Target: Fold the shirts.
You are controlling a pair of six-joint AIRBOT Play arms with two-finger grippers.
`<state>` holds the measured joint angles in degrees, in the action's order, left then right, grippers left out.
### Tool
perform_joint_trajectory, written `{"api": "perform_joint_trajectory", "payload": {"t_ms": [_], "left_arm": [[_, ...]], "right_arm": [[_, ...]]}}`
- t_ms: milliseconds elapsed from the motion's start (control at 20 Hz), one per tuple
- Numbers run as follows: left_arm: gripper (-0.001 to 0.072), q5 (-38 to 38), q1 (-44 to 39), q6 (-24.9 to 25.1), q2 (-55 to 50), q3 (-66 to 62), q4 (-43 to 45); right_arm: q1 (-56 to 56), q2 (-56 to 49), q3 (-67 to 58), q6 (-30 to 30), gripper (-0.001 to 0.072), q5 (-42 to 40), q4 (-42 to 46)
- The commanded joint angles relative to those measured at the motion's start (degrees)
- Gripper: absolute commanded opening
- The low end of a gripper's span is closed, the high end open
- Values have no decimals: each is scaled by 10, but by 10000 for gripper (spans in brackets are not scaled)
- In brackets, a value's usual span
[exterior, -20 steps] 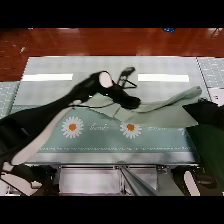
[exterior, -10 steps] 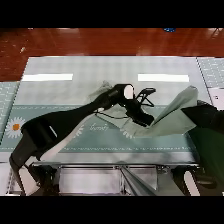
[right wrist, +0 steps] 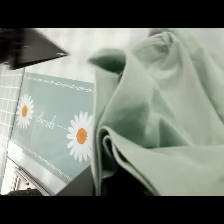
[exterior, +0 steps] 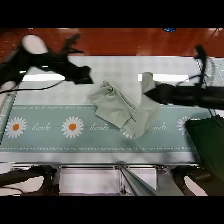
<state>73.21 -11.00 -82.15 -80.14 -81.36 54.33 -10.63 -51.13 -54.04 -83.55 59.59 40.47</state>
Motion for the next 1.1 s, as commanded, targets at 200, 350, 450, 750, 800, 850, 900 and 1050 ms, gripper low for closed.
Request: {"api": "perform_joint_trajectory", "payload": {"t_ms": [200,350,450,750,800,850,900,1050], "left_arm": [[20,-53,144,16,302,265,12],[19,-61,129,16,326,314,5],[19,-89,115,15,323,338,1],[20,-118,157,16,310,315,-3],[20,-111,173,16,312,303,-3],[20,-108,189,16,314,293,-3],[20,-108,200,16,318,290,-3],[20,-106,201,16,320,296,-3]], "right_arm": [[-135,-396,-249,20,22,-90,-42],[-152,-496,-315,19,154,-85,-87],[-160,-528,-333,25,426,-61,-108],[-15,-425,-335,17,417,59,-85],[23,-378,-335,13,417,88,-48],[54,-325,-329,-5,417,114,26],[74,-270,-313,-31,417,130,125],[92,-68,-138,-164,417,99,419]]}}
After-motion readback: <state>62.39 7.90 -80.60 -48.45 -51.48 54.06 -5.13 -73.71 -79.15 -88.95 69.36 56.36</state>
